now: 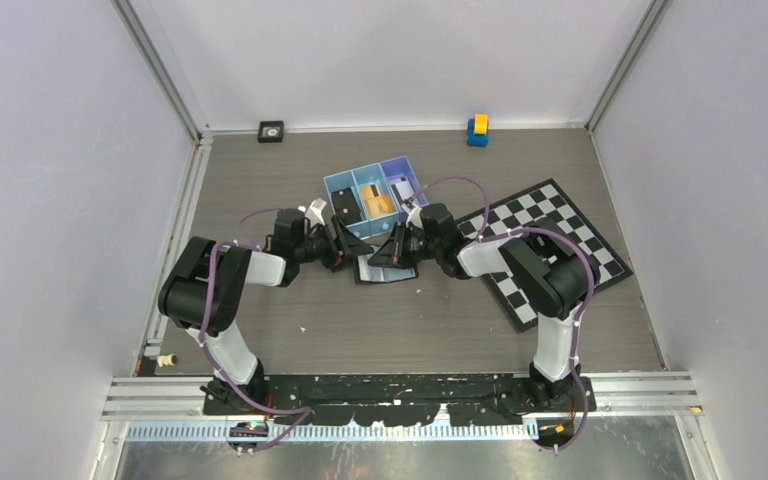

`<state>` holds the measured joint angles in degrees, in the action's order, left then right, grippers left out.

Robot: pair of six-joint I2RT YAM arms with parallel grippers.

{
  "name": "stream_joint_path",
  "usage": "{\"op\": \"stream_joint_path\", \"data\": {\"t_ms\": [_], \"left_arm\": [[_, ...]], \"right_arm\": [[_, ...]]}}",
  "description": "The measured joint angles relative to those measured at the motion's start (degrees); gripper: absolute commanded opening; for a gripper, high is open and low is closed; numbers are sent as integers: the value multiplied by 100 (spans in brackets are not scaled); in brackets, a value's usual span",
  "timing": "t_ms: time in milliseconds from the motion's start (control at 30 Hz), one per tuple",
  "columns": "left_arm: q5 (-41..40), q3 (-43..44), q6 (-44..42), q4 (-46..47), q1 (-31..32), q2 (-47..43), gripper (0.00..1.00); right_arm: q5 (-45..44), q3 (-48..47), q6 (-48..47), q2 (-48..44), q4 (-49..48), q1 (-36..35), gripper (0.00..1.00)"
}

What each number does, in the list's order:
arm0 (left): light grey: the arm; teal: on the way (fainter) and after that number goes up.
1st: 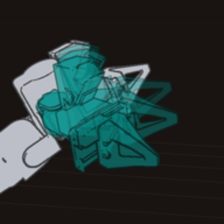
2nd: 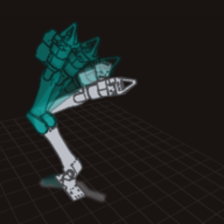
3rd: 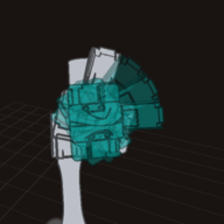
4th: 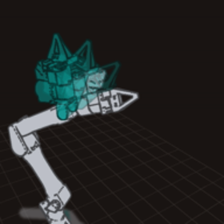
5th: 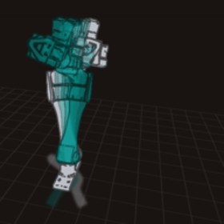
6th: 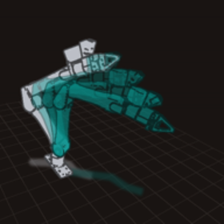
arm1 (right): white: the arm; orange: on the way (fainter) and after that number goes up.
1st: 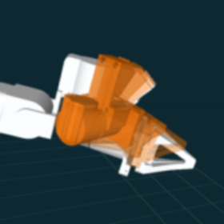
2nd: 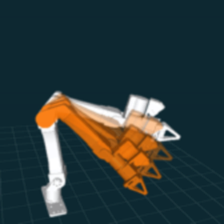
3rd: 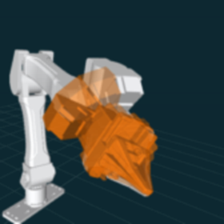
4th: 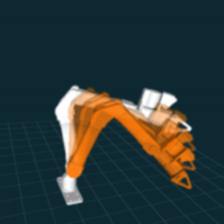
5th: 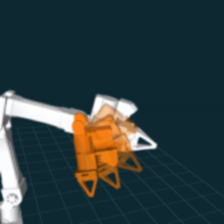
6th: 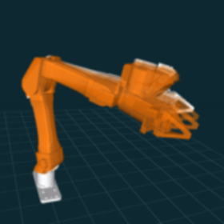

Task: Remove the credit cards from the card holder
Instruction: Remove the credit card from the card holder.

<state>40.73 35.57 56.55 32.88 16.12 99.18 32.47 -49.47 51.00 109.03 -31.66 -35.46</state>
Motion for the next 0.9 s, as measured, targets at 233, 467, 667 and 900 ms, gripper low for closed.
{"op": "stream_joint_path", "data": {"t_ms": [233, 467, 667, 900], "left_arm": [[-22, 13, -15, -61, -2, 15, 46], [-66, 33, -87, -149, -2, 46, 44], [-107, 96, -168, -319, -2, 46, 41], [-201, 107, -295, -490, 0, 46, 30]], "right_arm": [[94, -114, 17, 205, 216, -4, 16], [125, -197, -13, 256, 291, -48, 29], [66, -197, -31, 254, 391, -48, 33], [-304, -28, -131, -79, 608, 42, 34]]}}
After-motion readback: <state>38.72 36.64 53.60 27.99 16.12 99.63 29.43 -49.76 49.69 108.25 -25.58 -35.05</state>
